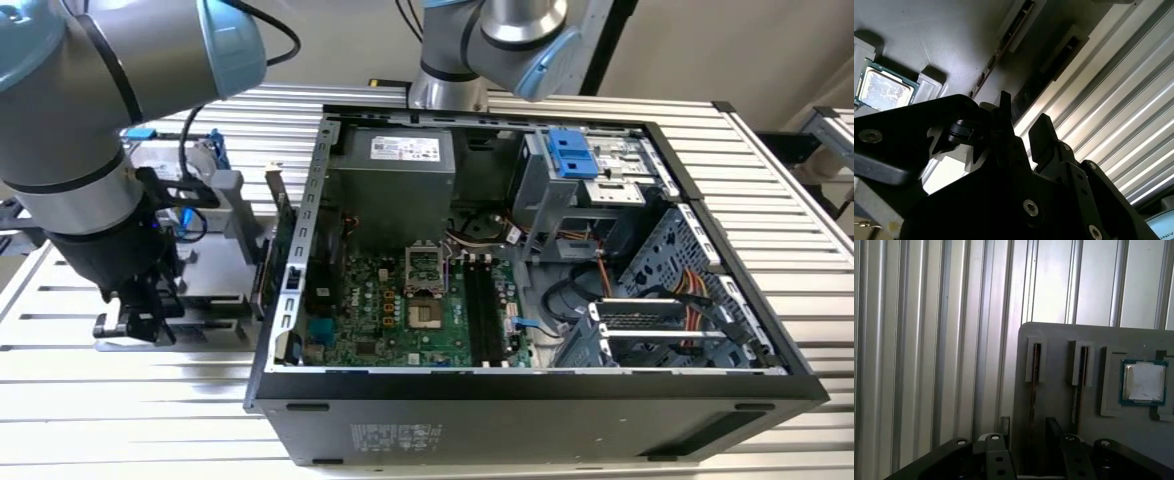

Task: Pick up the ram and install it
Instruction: 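Pick up the ram and move it above insertion slot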

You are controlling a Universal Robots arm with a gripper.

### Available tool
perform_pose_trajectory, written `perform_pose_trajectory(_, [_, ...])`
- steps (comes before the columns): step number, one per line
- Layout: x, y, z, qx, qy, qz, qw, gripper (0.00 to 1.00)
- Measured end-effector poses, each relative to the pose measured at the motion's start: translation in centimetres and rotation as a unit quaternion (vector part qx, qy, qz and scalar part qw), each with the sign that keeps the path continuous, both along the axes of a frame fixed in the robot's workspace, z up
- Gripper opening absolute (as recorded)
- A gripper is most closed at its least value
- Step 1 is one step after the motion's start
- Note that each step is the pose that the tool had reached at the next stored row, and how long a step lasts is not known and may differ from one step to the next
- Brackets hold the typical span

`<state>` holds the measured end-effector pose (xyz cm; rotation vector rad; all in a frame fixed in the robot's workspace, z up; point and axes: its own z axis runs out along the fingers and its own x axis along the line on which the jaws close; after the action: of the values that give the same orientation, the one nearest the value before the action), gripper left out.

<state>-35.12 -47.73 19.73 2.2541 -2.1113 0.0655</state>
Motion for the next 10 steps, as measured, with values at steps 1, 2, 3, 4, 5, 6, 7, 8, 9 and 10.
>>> perform_pose_trajectory(1, [-0.04, 0.0, -0.1, 0.0, 0.0, 0.0, 1.0, 1.0])
perform_pose_trajectory(2, [-0.08, 0.0, -0.2, 0.0, 0.0, 0.0, 1.0, 1.0])
perform_pose_trajectory(3, [-0.12, 0.0, -0.29, 0.0, 0.0, 0.0, 1.0, 1.0])
perform_pose_trajectory(4, [-0.14, 0.0, -0.39, 0.0, -0.0001, 0.0, 1.0, 1.0])
perform_pose_trajectory(5, [-0.15, 0.0, -0.49, 0.0001, -0.0001, 0.0, 1.0, 1.0])
perform_pose_trajectory(6, [-0.16, 0.0, -0.54, 0.0, -0.0001, 0.0, 1.0, 1.0])
perform_pose_trajectory(7, [-0.17, 0.0, -0.58, -0.0001, 0.0, 0.0, 1.0, 1.0])
perform_pose_trajectory(8, [-0.17, 0.0, -0.63, 0.0, 0.0, 0.0, 1.0, 1.0])
perform_pose_trajectory(9, [-0.17, 0.0, -0.67, 0.0, 0.0, 0.0, 1.0, 1.0])
perform_pose_trajectory(10, [-0.17, 0.0, -0.72, 0.0, 0.0, 0.0, 1.0, 1.0])
